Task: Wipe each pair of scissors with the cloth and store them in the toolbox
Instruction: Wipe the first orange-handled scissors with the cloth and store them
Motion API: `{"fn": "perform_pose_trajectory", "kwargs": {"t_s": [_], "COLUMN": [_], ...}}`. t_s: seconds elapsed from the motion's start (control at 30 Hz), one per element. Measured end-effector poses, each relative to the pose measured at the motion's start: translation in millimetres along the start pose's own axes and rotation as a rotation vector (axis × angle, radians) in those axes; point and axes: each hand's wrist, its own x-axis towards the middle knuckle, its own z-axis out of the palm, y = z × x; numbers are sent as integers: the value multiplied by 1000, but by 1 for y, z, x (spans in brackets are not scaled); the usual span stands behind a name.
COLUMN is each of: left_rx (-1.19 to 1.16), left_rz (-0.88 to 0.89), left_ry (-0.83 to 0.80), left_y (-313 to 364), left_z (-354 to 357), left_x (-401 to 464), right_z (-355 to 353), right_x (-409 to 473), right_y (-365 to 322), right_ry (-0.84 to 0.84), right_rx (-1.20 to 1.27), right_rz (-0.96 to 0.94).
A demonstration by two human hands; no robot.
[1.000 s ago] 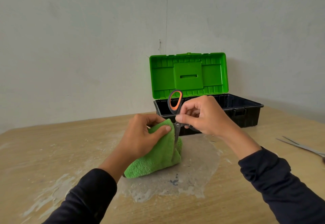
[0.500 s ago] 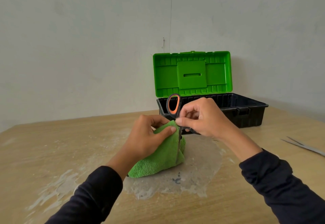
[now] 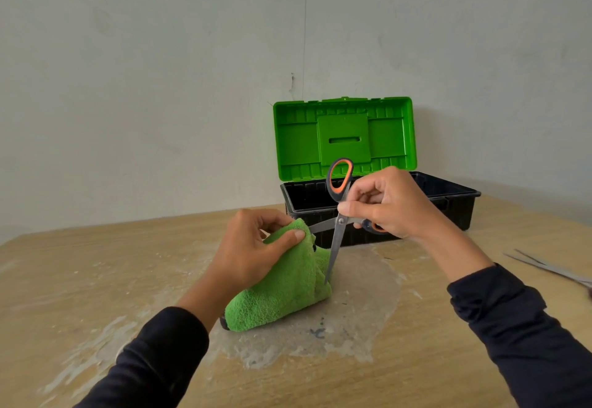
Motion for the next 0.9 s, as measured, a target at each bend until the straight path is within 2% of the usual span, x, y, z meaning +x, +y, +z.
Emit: {"fn": "perform_pose_trajectory", "kwargs": {"t_s": [0.17, 0.3, 0.47, 0.6, 0.73, 0.9], "left_rx": [38, 80, 292, 323, 264, 119], "left_rz": [19, 57, 175, 186, 76, -47], "left_ry": [18, 59, 131, 182, 192, 189], "left_y": [1, 6, 8, 2, -9, -12], "left_z": [-1, -3, -1, -1, -1, -4], "left_x": [-1, -2, -5, -5, -3, -1], "right_z": [-7, -12, -9, -13, -11, -3], "right_x": [0, -1, -2, -2, -1, 0], "right_y": [1, 3, 3, -2, -1, 6], "right_ry": [17, 12, -25, -3, -19, -11], "right_rx": [-12, 78, 147, 444, 747, 989], "right_rz": [65, 265, 505, 545, 604, 532]}}
